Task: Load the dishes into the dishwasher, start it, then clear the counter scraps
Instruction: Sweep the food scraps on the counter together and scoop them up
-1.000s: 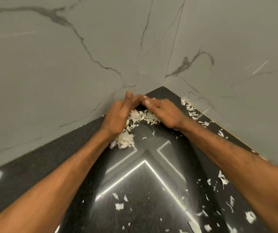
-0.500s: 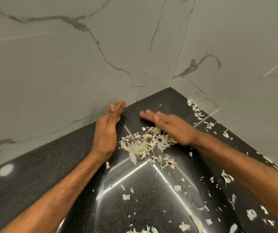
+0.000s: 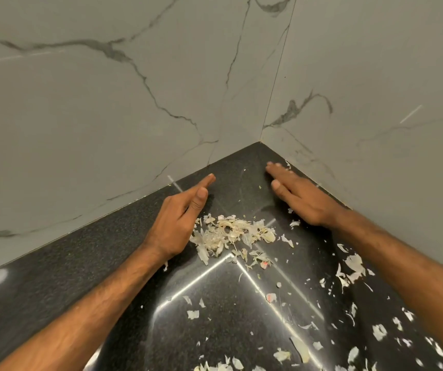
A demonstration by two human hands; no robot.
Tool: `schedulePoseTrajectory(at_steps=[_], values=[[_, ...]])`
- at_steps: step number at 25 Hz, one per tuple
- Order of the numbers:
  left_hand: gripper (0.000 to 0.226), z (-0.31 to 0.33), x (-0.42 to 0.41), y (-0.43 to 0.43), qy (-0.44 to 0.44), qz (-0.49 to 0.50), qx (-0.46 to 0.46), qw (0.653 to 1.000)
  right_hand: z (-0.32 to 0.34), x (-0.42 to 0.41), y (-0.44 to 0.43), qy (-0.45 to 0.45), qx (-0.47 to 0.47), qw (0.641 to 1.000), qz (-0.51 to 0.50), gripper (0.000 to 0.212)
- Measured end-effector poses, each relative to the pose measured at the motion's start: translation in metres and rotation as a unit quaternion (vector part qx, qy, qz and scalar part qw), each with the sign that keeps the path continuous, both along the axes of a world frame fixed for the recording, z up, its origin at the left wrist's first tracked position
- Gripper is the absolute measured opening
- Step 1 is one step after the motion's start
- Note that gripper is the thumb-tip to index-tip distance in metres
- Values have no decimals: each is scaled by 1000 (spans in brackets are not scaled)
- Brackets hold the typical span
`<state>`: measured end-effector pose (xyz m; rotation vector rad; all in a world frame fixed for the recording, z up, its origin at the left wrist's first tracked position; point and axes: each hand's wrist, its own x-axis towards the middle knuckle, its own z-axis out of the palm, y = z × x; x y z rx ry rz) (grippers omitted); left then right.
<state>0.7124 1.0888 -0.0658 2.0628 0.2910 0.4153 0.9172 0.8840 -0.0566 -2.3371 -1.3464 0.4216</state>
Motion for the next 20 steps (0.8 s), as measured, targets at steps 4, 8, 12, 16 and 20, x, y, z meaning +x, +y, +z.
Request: schedulePoseTrajectory(at_steps=[4, 8, 12, 16, 20], values=[[94, 1, 0, -1, -5, 9, -14, 1000, 5, -10, -7, 159, 149, 976, 9, 52], [95, 3, 0, -3, -1, 12, -12, 1000, 17, 29, 12, -13, -4, 998, -59, 64], [96, 4, -1, -4, 2, 15, -13, 1000, -1, 6, 29, -23, -35, 997, -66, 68], [97, 5, 0, -3, 2, 18, -16, 1000, 8, -16, 14, 173, 112, 978, 14, 66], [96, 4, 1, -4, 1, 19, -17, 1000, 5, 23, 23, 7, -11, 996, -85, 66]])
